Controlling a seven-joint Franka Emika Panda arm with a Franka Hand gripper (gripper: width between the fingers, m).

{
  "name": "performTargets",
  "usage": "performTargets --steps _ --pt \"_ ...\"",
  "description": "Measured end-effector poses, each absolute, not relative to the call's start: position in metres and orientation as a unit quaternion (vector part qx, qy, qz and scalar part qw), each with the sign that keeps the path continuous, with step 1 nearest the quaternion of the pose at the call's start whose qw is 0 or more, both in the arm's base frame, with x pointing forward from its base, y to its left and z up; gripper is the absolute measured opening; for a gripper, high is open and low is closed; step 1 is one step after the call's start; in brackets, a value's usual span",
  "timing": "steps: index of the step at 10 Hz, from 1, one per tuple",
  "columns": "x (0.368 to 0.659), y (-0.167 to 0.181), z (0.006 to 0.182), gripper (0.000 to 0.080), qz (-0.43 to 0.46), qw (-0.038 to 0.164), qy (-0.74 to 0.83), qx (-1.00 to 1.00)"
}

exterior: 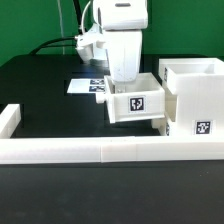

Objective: Assemble drawer

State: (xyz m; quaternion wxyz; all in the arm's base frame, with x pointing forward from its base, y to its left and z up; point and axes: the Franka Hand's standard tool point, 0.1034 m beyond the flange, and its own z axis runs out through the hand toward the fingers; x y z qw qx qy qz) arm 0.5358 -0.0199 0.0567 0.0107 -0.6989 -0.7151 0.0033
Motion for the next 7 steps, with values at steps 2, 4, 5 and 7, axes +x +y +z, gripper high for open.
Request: performTargets --steps 2,4,5,7 --pt "0.536 -0.017 0.056 0.0044 0.003 0.012 -0.714 -0.7" --pt "0.537 -0.013 0.055 0.0044 0.003 0.012 -0.711 -0.703" --pt "0.537 -0.009 0.055 0.0044 0.003 0.012 -0.709 -0.705" --pt "0.538 -0.004 0.055 0.0044 0.003 0.012 -0.703 -0.711"
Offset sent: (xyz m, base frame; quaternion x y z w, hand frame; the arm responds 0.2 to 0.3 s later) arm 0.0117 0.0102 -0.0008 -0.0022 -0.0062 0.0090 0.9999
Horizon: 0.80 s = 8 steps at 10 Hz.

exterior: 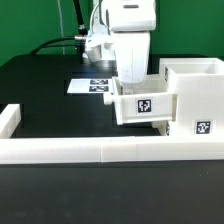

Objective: Assemble drawer

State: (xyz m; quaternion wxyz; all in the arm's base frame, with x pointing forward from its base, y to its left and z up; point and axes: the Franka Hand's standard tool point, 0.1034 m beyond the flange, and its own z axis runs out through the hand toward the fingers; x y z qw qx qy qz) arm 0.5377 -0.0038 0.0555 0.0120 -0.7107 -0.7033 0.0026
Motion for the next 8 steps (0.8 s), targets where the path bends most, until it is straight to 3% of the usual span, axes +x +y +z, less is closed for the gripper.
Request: performTargets --steps 8 --pt "0.5403 -0.0036 0.0539 0.0044 0.002 0.011 -0.688 -0.726"
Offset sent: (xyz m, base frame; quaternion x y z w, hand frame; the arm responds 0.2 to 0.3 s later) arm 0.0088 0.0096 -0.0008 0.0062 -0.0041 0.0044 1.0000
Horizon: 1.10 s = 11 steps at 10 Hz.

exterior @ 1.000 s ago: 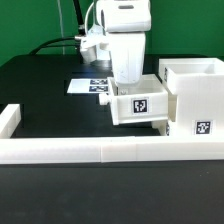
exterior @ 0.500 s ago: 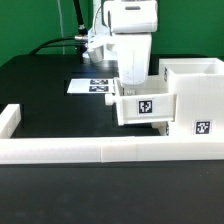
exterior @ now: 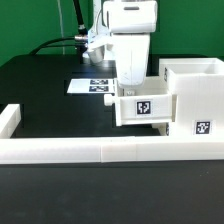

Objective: Assemble drawer

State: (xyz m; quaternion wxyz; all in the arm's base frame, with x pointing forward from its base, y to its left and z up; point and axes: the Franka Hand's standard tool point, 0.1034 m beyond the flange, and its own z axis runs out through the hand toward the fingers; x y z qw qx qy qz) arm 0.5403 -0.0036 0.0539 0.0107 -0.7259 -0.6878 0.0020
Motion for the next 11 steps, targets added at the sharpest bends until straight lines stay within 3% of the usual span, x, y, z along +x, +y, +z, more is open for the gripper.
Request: performTargets --steps 11 --pt "0.546 0.013 0.056 0.0044 0.002 0.005 -0.706 -0.709"
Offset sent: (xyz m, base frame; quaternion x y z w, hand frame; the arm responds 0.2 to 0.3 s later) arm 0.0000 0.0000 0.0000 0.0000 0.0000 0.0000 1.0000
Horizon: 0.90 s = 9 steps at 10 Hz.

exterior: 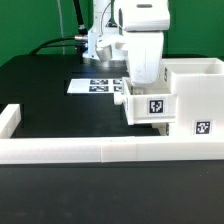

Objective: Assemble drawer

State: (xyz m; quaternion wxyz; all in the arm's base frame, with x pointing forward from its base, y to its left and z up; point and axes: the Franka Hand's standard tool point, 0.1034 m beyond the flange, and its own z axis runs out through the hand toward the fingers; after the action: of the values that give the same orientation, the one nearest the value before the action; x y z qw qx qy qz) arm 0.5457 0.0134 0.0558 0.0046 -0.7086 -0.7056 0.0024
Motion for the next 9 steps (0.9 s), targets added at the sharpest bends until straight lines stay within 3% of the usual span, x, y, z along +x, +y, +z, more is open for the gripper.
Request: performTargets --steps 5,6,7,8,9 --pt "0.546 0.015 0.056 0.0044 0.001 0.004 -0.704 -0.71" --pt "0.547 0.016 0.057 0.0128 0.001 0.004 -0.702 -0.712" --pt "0.55 0.016 0.061 0.03 -0.001 0.001 -0.699 -0.715" --pt "0.553 0.015 0.066 0.03 -0.003 -0.002 -0.699 -0.715" --pt "0.555 0.012 0.07 0.048 -0.001 -0.002 -0.698 -0.716"
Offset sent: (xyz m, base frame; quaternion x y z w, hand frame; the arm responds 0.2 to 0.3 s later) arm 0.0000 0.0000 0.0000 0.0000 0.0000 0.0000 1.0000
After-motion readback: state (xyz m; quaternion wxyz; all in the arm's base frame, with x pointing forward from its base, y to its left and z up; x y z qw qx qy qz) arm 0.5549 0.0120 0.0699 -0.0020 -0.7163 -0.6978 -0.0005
